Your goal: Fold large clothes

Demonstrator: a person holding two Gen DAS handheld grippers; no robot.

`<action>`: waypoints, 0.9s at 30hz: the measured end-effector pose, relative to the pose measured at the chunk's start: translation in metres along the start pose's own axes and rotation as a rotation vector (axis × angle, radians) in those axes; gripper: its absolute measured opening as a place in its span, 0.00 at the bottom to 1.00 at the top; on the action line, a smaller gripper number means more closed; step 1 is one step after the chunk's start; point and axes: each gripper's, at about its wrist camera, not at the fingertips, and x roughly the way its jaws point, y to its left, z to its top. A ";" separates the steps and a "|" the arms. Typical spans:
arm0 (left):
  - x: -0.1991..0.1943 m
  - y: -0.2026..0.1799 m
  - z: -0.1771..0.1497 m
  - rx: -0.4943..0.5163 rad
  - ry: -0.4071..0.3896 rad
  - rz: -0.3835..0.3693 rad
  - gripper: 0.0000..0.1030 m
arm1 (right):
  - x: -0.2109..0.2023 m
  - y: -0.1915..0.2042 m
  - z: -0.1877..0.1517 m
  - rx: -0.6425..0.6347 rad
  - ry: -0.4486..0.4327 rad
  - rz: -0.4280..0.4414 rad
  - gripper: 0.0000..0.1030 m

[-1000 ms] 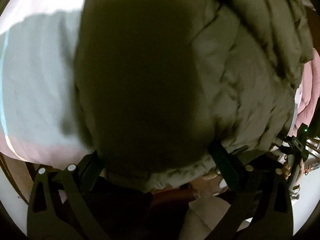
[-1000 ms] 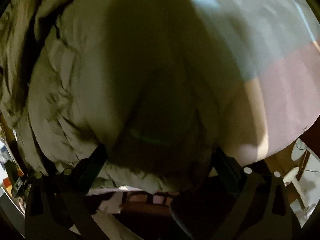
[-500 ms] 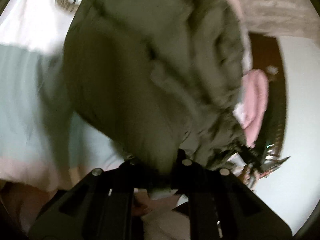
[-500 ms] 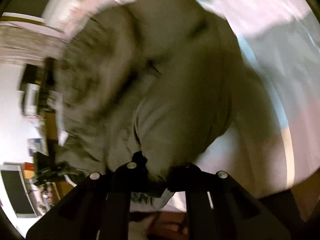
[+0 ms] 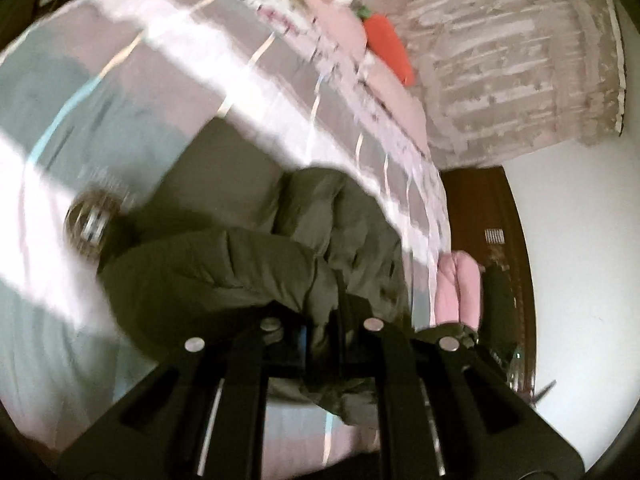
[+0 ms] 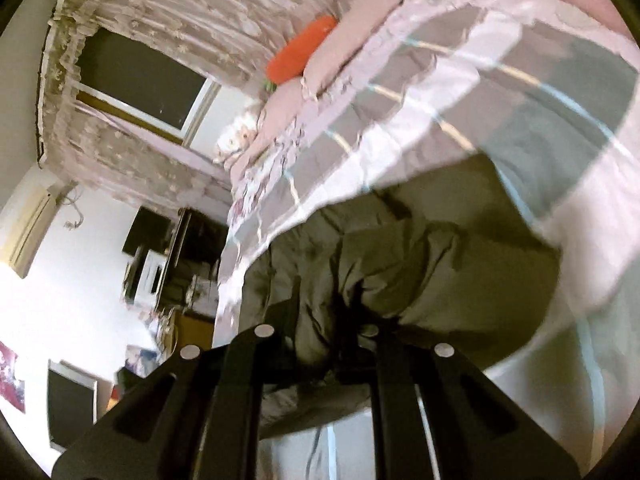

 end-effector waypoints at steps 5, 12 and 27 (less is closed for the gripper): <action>0.047 -0.015 0.049 -0.034 -0.083 0.058 0.10 | 0.048 -0.023 0.048 0.076 -0.062 -0.016 0.11; 0.126 0.015 0.090 -0.184 -0.083 0.129 0.10 | 0.116 -0.060 0.067 0.163 0.000 -0.108 0.16; 0.171 0.036 0.106 -0.214 -0.079 0.171 0.11 | 0.017 -0.085 0.103 0.262 -0.305 -0.125 0.49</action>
